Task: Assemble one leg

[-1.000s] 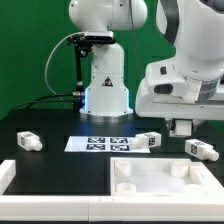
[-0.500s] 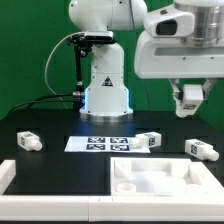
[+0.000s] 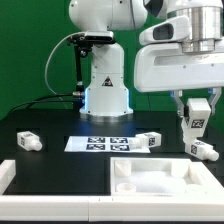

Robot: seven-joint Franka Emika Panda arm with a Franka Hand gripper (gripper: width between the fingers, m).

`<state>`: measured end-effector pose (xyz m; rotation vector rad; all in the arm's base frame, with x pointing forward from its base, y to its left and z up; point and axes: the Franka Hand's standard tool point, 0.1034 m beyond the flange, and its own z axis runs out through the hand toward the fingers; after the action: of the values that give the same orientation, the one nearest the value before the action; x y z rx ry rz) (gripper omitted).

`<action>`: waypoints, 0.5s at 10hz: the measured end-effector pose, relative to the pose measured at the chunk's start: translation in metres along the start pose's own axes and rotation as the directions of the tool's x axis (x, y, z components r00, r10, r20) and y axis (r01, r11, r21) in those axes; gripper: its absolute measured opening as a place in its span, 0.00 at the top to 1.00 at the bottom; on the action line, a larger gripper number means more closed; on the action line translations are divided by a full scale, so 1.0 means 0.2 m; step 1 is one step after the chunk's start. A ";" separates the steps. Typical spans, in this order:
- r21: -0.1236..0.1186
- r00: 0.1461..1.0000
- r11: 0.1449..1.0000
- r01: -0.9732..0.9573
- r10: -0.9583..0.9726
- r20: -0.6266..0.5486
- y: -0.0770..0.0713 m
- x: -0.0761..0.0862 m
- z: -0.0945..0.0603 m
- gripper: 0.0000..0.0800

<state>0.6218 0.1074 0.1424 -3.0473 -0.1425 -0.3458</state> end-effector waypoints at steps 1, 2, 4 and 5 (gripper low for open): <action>-0.012 0.994 0.999 0.046 -0.047 -0.102 0.03 0.07 0.02 0.64; -0.009 0.990 1.000 0.017 -0.018 -0.143 -0.01 0.05 0.01 0.64; -0.016 0.971 1.000 0.027 -0.030 -0.239 0.00 0.04 0.03 0.64; -0.015 0.973 0.999 0.028 -0.031 -0.229 0.00 0.04 0.03 0.64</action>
Offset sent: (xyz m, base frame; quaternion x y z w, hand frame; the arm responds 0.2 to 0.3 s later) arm 0.0000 0.0000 0.0000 0.0000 0.1296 0.0000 0.9916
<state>0.6312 0.1089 0.1383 -2.9897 -0.1722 -0.6977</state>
